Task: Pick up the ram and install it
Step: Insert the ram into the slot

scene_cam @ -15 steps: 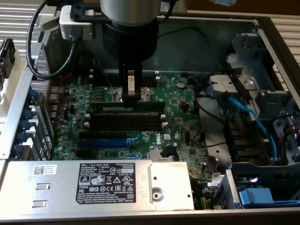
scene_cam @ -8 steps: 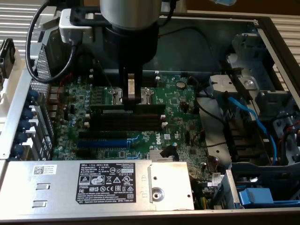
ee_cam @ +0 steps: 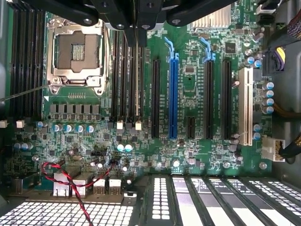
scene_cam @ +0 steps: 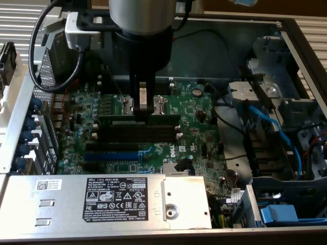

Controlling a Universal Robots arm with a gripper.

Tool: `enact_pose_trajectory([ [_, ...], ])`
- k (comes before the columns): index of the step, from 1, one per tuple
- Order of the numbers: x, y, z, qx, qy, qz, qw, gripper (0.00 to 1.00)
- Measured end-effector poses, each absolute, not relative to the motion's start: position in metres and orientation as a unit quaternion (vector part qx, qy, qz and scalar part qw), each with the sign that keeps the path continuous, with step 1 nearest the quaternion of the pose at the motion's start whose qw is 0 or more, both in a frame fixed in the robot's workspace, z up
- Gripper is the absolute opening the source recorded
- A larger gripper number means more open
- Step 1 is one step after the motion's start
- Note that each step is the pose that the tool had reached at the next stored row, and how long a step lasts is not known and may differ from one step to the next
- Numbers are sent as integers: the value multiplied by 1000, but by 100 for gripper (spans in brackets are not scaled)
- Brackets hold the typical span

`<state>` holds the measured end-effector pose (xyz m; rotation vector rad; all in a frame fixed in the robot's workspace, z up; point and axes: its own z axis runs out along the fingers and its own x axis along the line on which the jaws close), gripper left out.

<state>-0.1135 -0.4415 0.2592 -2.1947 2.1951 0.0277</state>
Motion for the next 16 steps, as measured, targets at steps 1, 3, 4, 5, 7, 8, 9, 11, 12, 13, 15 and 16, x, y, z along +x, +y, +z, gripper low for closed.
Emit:
enact_pose_trajectory([
  [1, -113, -441, 259, -707, 707, 9, 19, 12],
  [3, -113, -440, 258, -708, 706, 9, 18, 12],
  [4, -113, -440, 258, -708, 706, 10, 18, 12],
  [5, -113, -440, 258, -708, 706, 10, 17, 12],
  [7, -113, -440, 257, -709, 705, 12, 16, 12],
  [8, -113, -440, 256, -709, 705, 13, 14, 12],
  [9, -113, -440, 256, -710, 704, 14, 13, 12],
  [11, -112, -440, 256, -710, 704, 16, 11, 12],
  [12, -112, -440, 255, -710, 704, 17, 11, 12],
  [13, -110, -440, 255, -710, 704, 17, 11, 12],
  [15, -108, -440, 255, -710, 704, 17, 11, 12],
  [16, -108, -440, 254, -710, 704, 17, 11, 12],
])
